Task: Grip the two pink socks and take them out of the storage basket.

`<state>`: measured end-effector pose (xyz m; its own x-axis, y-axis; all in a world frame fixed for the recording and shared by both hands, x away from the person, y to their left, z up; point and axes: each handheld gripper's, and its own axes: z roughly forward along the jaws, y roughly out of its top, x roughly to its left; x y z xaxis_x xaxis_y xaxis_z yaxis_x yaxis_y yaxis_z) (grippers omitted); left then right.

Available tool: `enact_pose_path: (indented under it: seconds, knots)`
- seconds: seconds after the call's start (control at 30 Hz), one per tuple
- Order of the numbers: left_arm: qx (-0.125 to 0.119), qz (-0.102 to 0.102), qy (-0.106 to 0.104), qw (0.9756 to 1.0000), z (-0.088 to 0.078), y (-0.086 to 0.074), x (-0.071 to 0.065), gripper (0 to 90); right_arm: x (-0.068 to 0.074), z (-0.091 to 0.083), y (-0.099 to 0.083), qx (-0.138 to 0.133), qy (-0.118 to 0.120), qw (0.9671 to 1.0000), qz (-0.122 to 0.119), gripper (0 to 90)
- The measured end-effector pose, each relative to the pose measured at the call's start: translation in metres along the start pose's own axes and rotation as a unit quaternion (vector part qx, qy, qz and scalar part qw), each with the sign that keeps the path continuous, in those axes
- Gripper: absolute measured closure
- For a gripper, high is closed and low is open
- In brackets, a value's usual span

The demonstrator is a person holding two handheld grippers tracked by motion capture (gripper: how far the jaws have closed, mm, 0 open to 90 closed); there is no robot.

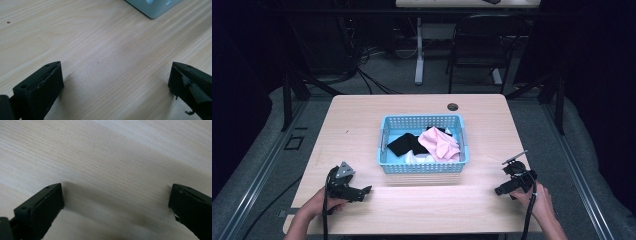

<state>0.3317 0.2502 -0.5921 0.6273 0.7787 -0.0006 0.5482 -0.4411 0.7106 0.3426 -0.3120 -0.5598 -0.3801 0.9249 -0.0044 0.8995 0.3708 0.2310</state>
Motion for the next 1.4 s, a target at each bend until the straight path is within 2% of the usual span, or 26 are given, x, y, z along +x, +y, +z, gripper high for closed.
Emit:
enact_pose_path:
  seconds: [0.07,0.17,0.2,0.27,0.33,0.53,0.8,0.97,1.4]
  knots:
    - [0.0,0.0,0.0,1.0,0.0,0.0,0.0,0.0,0.0,-0.001,0.0,0.0,-0.007,1.0,0.0,0.0]
    - [0.0,0.0,0.0,1.0,0.0,0.0,0.0,0.0,0.001,-0.009,0.001,-0.041,0.004,0.999,0.015,0.0]
    - [0.0,0.0,0.0,1.0,0.0,0.0,0.0,0.0,0.0,-0.015,0.002,-0.036,-0.002,0.9993,0.002,0.0]
    - [0.0,0.0,0.0,1.0,0.0,0.0,0.0,0.0,0.003,-0.023,0.004,-0.054,0.002,0.9985,0.0,0.0]
    - [-0.001,0.0,0.002,1.0,0.0,0.0,0.0,0.0,0.003,-0.025,0.004,-0.054,-0.001,0.9985,-0.004,0.0]
    - [-0.001,0.0,0.002,1.0,0.0,0.0,0.0,0.0,0.007,-0.035,0.006,-0.078,0.009,0.9969,-0.005,0.0]
    - [-0.001,0.0,0.002,1.0,0.0,0.0,0.0,0.0,0.014,-0.045,0.014,-0.083,0.011,0.996,-0.03,0.0]
    - [-0.001,0.0,0.002,1.0,0.0,0.0,0.0,0.0,0.018,-0.05,0.019,-0.089,0.017,0.9952,-0.037,0.0]
    - [-0.001,0.0,0.002,1.0,0.0,0.0,0.0,0.0,0.023,-0.079,0.037,-0.108,0.023,0.992,-0.061,0.1]
